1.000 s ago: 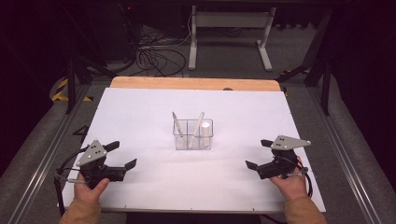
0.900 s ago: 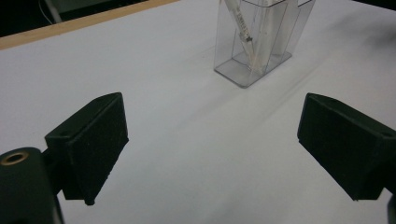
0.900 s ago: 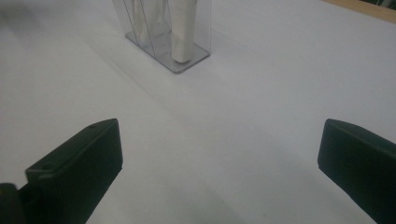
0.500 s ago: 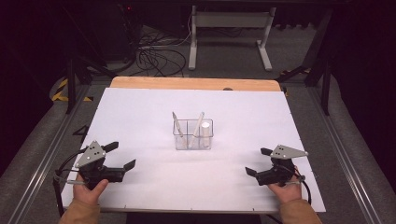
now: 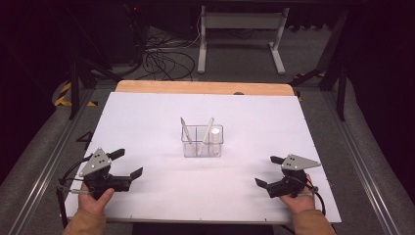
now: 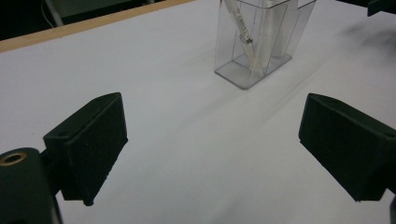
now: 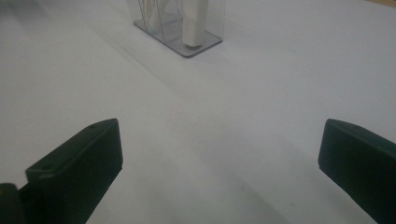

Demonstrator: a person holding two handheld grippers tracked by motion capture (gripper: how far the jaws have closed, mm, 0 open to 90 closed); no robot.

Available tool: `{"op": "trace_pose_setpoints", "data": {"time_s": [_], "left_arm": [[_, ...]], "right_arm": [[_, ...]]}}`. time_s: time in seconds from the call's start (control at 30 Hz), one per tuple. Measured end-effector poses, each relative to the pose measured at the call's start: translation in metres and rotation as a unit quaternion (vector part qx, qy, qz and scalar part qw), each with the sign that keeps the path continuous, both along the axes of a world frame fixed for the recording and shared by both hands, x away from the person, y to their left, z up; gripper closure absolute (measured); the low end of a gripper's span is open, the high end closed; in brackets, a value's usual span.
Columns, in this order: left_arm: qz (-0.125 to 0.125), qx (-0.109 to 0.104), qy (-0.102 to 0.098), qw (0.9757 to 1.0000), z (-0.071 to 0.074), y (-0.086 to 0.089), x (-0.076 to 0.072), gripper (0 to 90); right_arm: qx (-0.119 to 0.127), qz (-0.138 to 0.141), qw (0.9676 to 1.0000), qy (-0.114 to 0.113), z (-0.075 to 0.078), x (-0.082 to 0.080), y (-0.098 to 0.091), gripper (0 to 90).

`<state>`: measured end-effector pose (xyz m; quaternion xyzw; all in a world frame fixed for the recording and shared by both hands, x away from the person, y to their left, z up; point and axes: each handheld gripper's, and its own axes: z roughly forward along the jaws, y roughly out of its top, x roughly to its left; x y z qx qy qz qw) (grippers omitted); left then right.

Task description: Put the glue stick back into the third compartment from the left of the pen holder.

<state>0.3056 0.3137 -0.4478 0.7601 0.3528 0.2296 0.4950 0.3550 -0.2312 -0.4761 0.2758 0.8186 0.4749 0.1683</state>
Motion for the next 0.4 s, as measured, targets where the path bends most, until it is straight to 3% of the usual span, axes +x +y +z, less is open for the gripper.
{"op": "trace_pose_setpoints", "data": {"time_s": [0.4], "left_arm": [[-0.002, 0.018, 0.002, 0.9998, -0.0031, -0.0022, 0.0017, 6.2]], "right_arm": [[0.003, -0.007, 1.0000, 0.003, -0.0002, 0.0007, -0.0007, 0.3]]}}
